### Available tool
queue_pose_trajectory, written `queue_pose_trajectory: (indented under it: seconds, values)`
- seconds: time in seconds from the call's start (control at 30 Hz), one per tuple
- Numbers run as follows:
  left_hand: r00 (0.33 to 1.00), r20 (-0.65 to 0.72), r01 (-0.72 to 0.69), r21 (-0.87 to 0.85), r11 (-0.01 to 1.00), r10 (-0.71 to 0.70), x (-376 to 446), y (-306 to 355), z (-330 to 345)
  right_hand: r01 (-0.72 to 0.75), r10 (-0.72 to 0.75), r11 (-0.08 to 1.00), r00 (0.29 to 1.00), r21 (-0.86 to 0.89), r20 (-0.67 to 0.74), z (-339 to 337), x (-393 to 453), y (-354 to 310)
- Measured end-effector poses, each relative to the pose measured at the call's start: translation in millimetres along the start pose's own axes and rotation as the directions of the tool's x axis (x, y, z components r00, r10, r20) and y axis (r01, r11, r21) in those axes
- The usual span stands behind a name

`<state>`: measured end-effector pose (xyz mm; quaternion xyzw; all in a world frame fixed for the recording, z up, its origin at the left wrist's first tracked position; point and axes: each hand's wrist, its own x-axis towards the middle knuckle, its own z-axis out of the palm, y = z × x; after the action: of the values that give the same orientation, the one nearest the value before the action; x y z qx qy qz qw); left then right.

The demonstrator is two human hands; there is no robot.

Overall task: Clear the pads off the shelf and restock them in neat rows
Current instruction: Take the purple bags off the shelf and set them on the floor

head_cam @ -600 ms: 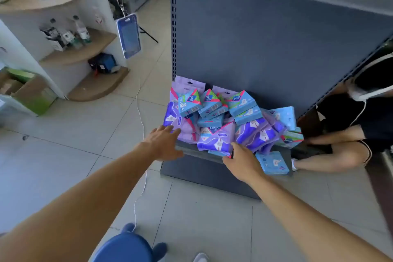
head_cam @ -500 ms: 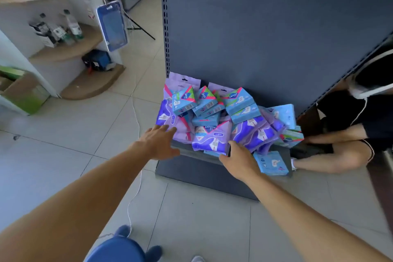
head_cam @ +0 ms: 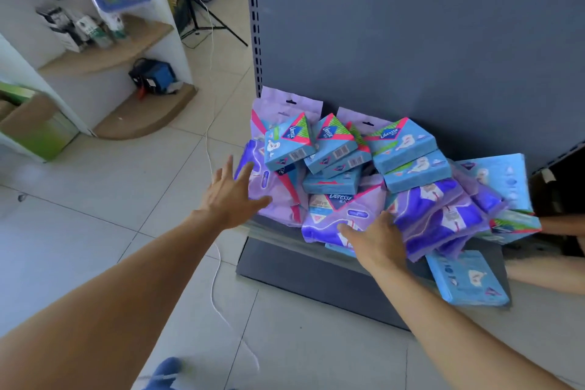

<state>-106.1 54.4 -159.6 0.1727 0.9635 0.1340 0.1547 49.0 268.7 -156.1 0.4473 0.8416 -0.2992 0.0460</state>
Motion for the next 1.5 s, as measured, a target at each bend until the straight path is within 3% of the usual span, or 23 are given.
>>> queue_pose_trajectory:
  seconds: [0.07, 0.2, 0.37, 0.53, 0.63, 0.93, 1.23, 1.37, 1.5]
  values:
    - [0.993, 0.021, 0.117, -0.157, 0.981, -0.115, 17, -7, 7, -0.019, 0.019, 1.0, 0.999, 0.013, -0.033, 14, 11, -4]
    - [0.958, 0.112, 0.283, -0.534, 0.797, -0.265, 42, -17, 18, -0.076, 0.083, 0.993, 0.993, 0.088, -0.079, 24, 24, -2]
    - [0.931, 0.2, 0.35, -0.719, 0.6, -0.304, 48, -19, 25, -0.052, 0.067, 0.984, 0.995, 0.17, -0.08, 24, 31, 3]
    - [0.897, 0.393, 0.437, -0.857, 0.273, -0.201, 42, -22, 37, -0.053, 0.07, 0.965, 0.996, 0.257, -0.056, 22, 26, 6]
    - [0.909, 0.389, 0.412, -0.893, 0.182, -0.149, 26, -18, 42, -0.051, 0.068, 0.948, 0.997, 0.315, -0.043, 17, 17, 15]
    - [0.913, 0.38, 0.4, -0.905, 0.143, -0.145, -27, -18, 50, -0.019, 0.055, 0.896, 0.996, 0.444, -0.07, 0, -16, 64]
    - [0.913, 0.376, 0.402, -0.897, 0.185, -0.158, -76, -17, 57, -0.022, 0.071, 0.764, 0.996, 0.645, -0.05, -7, -61, 109]
    - [0.909, 0.387, 0.413, -0.885, 0.216, -0.153, -95, -13, 54, -0.064, 0.064, 0.661, 0.998, 0.748, 0.029, -11, -77, 122]
    - [0.925, 0.361, 0.38, -0.892, 0.246, -0.117, -118, -4, 62, -0.163, 0.071, 0.493, 0.987, 0.855, 0.147, -11, -93, 133]
